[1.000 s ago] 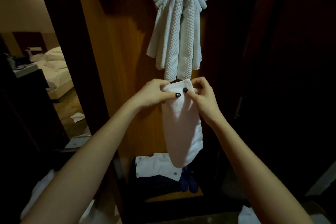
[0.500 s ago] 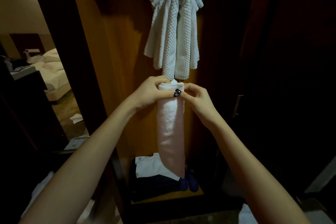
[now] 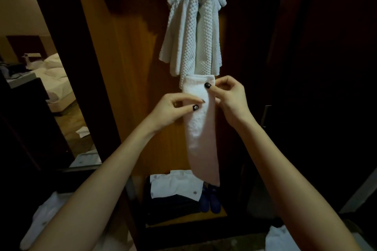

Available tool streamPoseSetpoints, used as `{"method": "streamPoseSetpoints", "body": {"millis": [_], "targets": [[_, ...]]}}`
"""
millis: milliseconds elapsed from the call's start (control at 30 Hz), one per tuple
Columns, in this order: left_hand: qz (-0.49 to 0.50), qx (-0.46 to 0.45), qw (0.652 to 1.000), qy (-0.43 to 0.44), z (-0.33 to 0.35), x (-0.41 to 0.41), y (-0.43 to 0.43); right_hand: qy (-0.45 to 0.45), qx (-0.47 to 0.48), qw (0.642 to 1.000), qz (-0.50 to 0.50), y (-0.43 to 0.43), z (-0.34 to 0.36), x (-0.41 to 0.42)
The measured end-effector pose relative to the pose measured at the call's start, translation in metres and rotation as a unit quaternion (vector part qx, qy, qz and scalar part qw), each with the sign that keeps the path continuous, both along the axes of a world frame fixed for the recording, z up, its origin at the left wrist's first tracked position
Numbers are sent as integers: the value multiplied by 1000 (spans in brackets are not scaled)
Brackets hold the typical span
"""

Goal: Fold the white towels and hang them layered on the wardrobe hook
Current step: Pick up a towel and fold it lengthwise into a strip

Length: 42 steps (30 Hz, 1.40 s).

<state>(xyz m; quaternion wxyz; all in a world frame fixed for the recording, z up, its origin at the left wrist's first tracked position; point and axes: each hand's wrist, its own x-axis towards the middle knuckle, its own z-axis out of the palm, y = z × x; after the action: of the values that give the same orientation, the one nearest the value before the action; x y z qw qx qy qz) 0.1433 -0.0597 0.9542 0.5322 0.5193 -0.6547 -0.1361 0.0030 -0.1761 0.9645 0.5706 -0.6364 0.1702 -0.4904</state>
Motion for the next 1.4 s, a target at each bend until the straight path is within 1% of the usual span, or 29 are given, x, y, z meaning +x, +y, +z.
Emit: {"method": "streamPoseSetpoints", "body": {"millis": [100,200,267,400,667,900,1033,1167,1267,1333,1400], "targets": [[27,-16,999,15,-7,-4,-9,-14,-7,1000,3,-4,2,-1],[42,-43,995,73,-5,-4,-18,-21,-28,999,-18,-3,-5,-3],[52,-57,991,113,-2,0,-24,0,-56,998,-40,-1,-17,-6],[70,-81,977,185,2,9,-33,80,-143,985,-51,12,-53,-11],[94,-98,964,229,6,15,-47,100,-172,974,-107,32,-90,-16],[116,-104,955,252,11,17,-53,156,-137,968,-139,31,-99,-20],[128,-109,947,273,10,19,-56,204,-128,961,-133,33,-107,-19],[124,-103,938,306,9,21,-58,190,-111,969,-113,32,-110,-28],[113,-86,925,351,9,23,-55,174,-102,976,-84,33,-113,-33],[81,-64,915,390,9,25,-51,135,-37,989,-43,33,-115,-33],[41,-50,905,420,9,27,-48,119,29,992,11,34,-117,-34]]}}
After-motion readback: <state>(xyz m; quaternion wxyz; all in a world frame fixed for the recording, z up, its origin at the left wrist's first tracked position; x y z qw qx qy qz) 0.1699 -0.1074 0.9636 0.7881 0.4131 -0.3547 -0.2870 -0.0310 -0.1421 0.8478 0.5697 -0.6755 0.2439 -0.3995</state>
